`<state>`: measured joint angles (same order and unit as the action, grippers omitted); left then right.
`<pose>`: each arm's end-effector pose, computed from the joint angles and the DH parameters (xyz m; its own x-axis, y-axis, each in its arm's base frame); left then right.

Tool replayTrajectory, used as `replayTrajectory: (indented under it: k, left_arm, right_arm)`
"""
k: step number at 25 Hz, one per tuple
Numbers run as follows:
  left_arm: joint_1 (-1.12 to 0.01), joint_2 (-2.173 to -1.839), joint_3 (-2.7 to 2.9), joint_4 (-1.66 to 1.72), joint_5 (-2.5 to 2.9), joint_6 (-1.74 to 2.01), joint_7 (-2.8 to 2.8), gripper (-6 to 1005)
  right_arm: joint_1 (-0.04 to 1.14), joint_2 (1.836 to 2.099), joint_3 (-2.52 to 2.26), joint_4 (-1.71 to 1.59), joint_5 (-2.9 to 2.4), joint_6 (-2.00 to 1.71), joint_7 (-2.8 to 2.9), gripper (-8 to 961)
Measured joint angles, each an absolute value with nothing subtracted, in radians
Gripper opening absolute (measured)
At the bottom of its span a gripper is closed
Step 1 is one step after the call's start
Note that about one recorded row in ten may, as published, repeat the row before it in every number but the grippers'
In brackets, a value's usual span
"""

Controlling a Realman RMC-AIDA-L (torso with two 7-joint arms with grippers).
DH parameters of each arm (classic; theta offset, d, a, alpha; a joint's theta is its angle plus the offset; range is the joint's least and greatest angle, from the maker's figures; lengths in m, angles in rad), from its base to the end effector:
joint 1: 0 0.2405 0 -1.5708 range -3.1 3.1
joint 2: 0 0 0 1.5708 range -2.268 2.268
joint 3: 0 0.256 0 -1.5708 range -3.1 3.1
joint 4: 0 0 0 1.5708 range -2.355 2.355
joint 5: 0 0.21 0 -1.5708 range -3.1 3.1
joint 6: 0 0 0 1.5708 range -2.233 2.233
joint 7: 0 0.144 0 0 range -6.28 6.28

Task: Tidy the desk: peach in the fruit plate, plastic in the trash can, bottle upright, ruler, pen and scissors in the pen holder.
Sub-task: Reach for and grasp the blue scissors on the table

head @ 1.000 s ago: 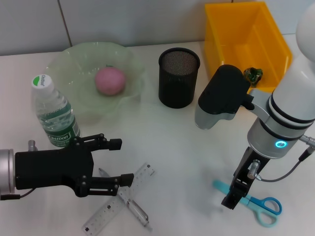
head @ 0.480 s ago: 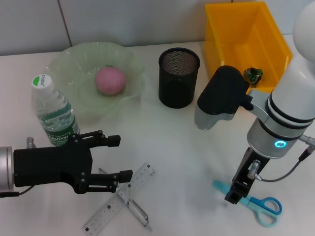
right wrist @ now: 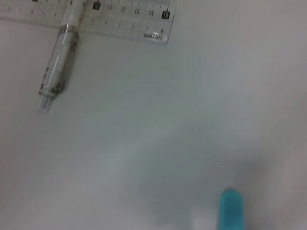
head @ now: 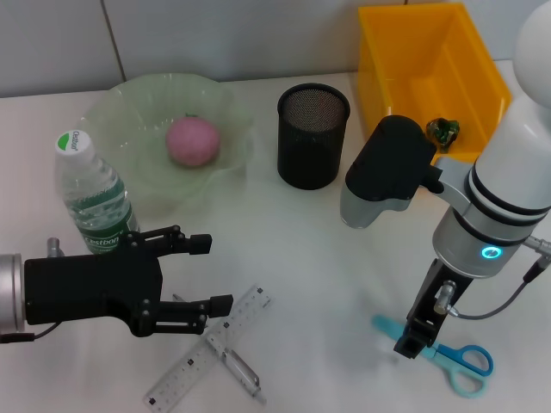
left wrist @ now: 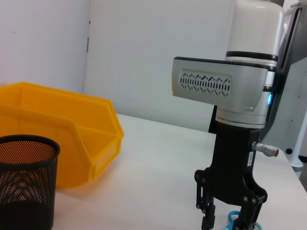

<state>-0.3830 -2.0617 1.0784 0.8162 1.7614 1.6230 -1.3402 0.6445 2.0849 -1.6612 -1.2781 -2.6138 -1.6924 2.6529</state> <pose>-0.2440 0.2927 -0.0109 0.8561 0.2087 0.4729 0.2595 -0.9647 -0.0440 0.1806 0.3129 -0.0450 0.6331 -0.5695 0.5243 -0.4779 -0.8204 -0.3141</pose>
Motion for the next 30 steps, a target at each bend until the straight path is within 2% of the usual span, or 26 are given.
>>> replayTrajectory:
  k: [30]
  left_arm:
    - [-0.383,-2.062,1.078,0.816,1.763,1.626,-1.339,872]
  right_arm:
    - [0.641,2.086,-1.675,-1.275,-2.621,-1.69,2.653,462]
